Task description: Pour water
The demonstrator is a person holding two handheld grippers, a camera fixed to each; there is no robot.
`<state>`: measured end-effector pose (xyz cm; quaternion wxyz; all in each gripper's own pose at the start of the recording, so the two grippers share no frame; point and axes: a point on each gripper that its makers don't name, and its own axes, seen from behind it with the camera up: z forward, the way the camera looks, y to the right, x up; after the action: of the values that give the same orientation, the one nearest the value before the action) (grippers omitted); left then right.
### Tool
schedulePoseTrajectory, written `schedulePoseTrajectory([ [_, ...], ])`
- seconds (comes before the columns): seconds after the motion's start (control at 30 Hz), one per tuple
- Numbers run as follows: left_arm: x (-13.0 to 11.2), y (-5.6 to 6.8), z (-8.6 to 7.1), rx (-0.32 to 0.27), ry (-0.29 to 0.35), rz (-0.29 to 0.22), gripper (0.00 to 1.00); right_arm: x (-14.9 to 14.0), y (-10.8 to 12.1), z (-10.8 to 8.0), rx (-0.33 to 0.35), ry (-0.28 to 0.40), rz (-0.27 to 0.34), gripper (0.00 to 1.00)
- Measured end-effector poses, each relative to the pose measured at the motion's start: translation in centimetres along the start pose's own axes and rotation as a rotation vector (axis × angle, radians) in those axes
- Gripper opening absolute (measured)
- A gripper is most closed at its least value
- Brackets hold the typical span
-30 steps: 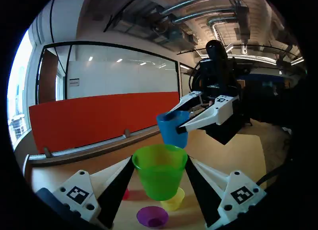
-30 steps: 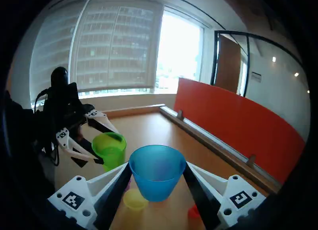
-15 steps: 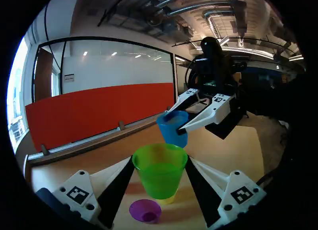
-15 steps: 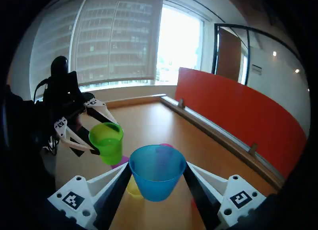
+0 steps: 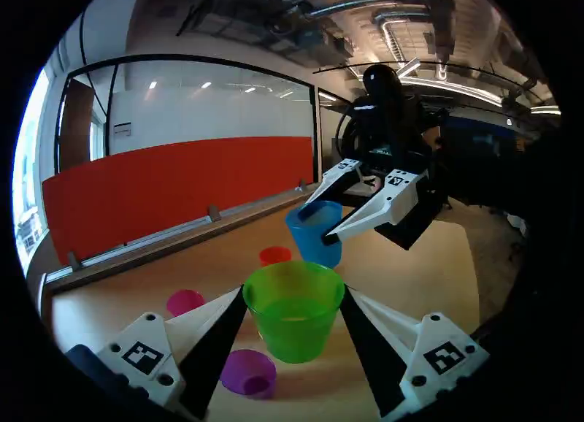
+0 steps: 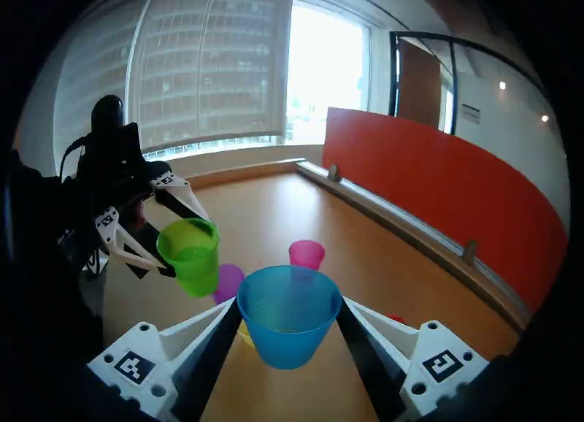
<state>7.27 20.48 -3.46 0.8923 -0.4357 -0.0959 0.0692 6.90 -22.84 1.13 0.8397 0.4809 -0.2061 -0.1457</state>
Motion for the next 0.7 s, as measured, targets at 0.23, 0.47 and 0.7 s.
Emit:
schedulePoseTrajectory([
  [0.23, -1.7, 0.9, 0.4, -0.011, -0.023, -0.016, 0.88, -1.9, -0.3, 0.3, 0.007, -0.018, -0.011, 0.92],
  [0.47, -3.4, 1.4, 0.7, -0.02, -0.052, -0.021, 0.88, -3.8, -0.5, 0.9, 0.018, -0.038, -0.026, 0.92],
  [0.7, -5.1, 2.0, 1.1, -0.033, -0.081, -0.023, 0.88, -5.8, -0.7, 1.6, 0.025, -0.066, -0.041, 0.92],
])
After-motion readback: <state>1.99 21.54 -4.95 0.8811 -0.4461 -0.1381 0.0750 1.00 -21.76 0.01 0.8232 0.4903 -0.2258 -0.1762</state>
